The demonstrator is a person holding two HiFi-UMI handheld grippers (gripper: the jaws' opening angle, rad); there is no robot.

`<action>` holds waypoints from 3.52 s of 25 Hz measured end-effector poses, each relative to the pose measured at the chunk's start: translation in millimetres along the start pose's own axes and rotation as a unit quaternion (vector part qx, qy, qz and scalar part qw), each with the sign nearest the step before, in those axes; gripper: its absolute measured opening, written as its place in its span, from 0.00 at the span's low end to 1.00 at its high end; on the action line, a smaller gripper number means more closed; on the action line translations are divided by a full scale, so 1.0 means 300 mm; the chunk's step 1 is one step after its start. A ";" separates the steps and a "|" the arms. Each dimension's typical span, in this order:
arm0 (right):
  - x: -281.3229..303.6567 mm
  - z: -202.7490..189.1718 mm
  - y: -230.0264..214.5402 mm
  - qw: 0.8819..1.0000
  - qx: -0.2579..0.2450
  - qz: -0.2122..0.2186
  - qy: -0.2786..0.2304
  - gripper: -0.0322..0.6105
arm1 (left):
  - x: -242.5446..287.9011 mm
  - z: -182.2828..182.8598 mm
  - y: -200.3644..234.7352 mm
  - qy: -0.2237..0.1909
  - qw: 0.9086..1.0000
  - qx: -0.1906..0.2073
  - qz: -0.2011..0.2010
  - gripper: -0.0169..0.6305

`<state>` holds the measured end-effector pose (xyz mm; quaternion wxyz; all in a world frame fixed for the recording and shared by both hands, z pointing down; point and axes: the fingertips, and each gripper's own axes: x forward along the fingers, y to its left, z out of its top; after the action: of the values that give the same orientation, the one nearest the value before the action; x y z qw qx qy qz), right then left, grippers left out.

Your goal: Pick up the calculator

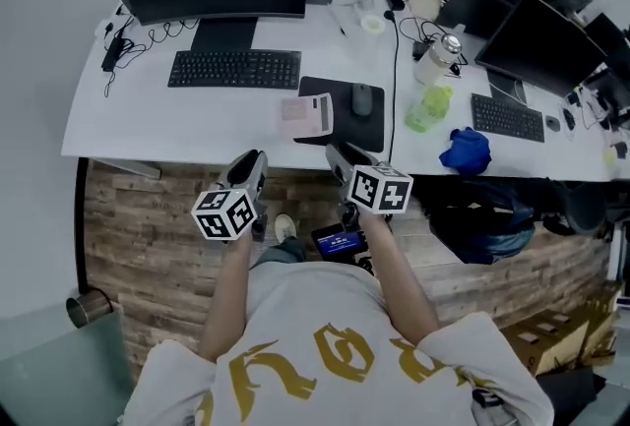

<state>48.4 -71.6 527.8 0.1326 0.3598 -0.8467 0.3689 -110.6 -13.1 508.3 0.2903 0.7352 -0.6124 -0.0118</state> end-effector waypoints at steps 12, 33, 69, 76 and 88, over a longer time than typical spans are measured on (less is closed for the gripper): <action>0.172 0.109 -0.120 0.997 0.007 -0.080 0.019 0.33 | 0.228 0.065 0.177 0.036 0.997 -0.017 -0.060 0.13; 0.393 0.026 -0.290 0.990 0.066 -0.059 0.107 0.34 | 0.462 -0.003 0.247 0.101 0.992 -0.037 -0.065 0.14; 0.501 -0.048 -0.280 0.976 0.177 0.054 0.112 0.23 | 0.505 -0.107 0.300 0.135 0.987 -0.066 -0.056 0.14; 0.483 -0.030 -0.294 0.962 0.256 0.064 0.074 0.21 | 0.494 -0.114 0.305 0.136 0.987 -0.066 -0.053 0.14; 0.429 0.042 -0.274 0.958 0.280 0.053 0.035 0.21 | 0.476 -0.061 0.288 0.115 0.990 -0.063 -0.059 0.14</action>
<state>16.1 -185.2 625.7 0.0364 0.3240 -0.7223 0.6099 -145.4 -142.0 610.0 0.4036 0.7465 -0.5287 0.0174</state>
